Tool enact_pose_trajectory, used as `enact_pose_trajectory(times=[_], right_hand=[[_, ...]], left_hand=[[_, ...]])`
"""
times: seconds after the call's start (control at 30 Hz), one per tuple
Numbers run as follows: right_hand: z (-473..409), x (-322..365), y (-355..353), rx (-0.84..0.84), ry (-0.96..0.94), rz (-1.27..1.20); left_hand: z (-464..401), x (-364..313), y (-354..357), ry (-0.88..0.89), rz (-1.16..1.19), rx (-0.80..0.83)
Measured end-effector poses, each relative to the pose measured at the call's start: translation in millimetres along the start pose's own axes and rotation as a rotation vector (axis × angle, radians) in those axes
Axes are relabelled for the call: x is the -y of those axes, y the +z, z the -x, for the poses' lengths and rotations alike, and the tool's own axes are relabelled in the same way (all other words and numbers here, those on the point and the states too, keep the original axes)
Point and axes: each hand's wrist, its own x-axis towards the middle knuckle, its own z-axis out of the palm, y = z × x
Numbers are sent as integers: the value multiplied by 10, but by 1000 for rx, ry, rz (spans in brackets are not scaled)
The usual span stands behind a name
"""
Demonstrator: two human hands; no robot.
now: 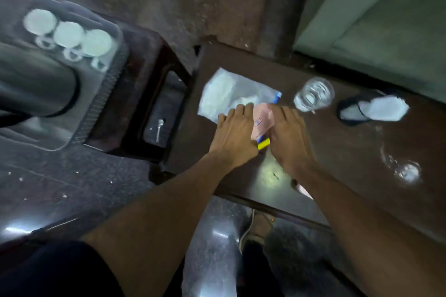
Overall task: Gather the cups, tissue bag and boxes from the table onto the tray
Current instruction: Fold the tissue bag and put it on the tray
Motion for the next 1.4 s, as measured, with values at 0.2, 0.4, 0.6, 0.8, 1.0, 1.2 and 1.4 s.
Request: enact_pose_trajectory(times=[0.2, 0.4, 0.6, 0.8, 1.0, 1.2, 1.4], right_hand=[[-910, 1702, -148, -127, -233, -22], [-1244, 3156, 118, -52, -513, -49], [-1192, 3652, 411, 38, -608, -50], [-1118, 3769, 633, 143, -662, 1], [-1056, 3796, 751, 199, -683, 26], [-1070, 3687, 723, 184, -681, 10], [-1139, 3215, 412, -41, -534, -291]], left_hand=[[195, 1262, -1102, -220, 138, -357], [785, 2459, -1552, -428, 152, -552], [1123, 2878, -1573, -463, 186, -577], [1330, 3136, -1313, -546, 246, -481], [1257, 3236, -1191, -585, 246, -455], [1188, 3165, -1280, -586, 271, -513], [1087, 2617, -1155, -390, 323, -766]])
